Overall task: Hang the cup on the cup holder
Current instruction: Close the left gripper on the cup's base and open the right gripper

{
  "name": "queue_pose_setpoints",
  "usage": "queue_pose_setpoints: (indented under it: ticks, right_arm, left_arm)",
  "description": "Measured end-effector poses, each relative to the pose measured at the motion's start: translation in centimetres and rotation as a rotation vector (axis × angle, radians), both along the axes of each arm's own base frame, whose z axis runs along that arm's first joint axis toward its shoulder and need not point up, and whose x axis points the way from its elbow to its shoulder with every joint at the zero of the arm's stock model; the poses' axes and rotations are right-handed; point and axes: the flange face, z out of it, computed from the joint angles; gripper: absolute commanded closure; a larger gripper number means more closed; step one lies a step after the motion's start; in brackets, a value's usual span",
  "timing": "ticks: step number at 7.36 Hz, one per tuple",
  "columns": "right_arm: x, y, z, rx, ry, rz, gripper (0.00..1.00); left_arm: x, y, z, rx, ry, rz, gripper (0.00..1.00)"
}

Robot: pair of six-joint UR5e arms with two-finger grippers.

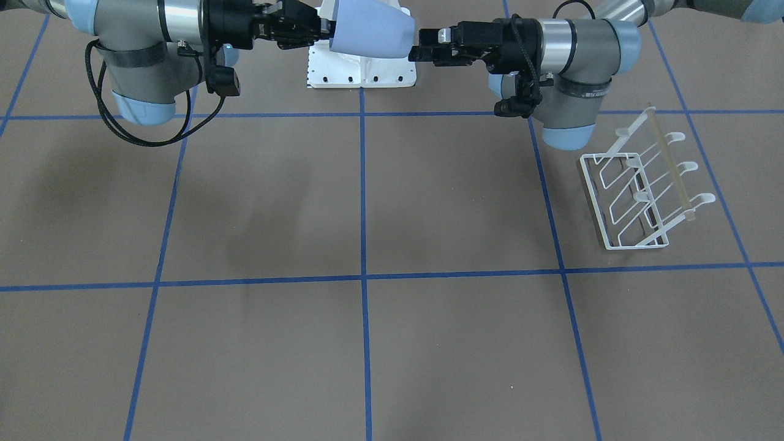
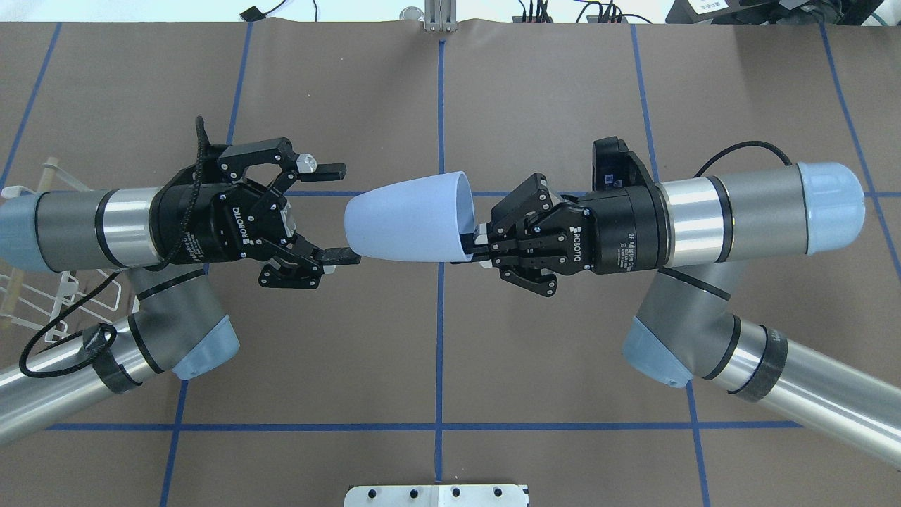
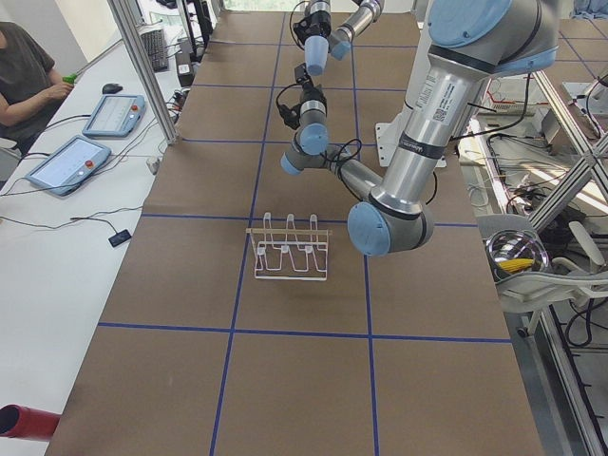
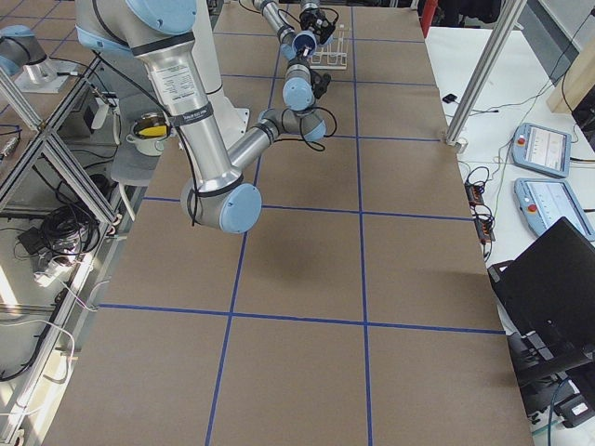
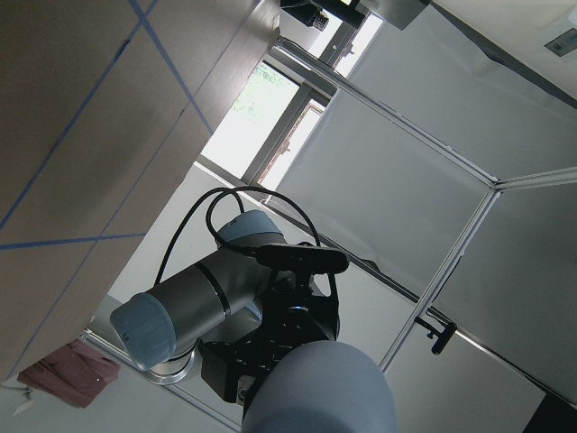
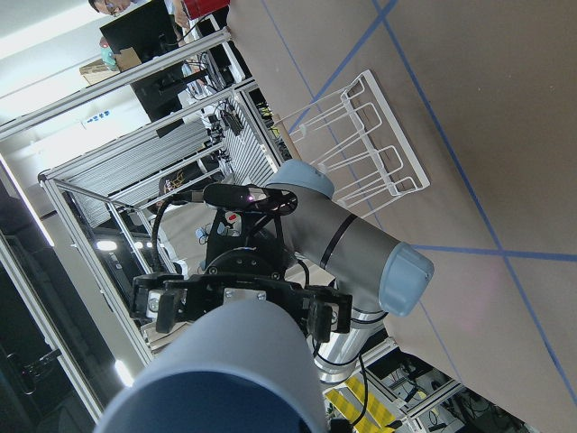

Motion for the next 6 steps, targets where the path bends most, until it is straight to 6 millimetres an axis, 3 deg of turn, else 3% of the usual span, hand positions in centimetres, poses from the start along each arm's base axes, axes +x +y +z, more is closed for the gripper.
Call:
queue_pose_setpoints:
  ticks: [6]
  right_arm:
    - [-1.3,1.1,-0.8,-0.008,-0.028,-0.01,1.0]
  left_arm:
    - [0.4,1.7,-1.2,-0.008,0.025,0.055,0.02]
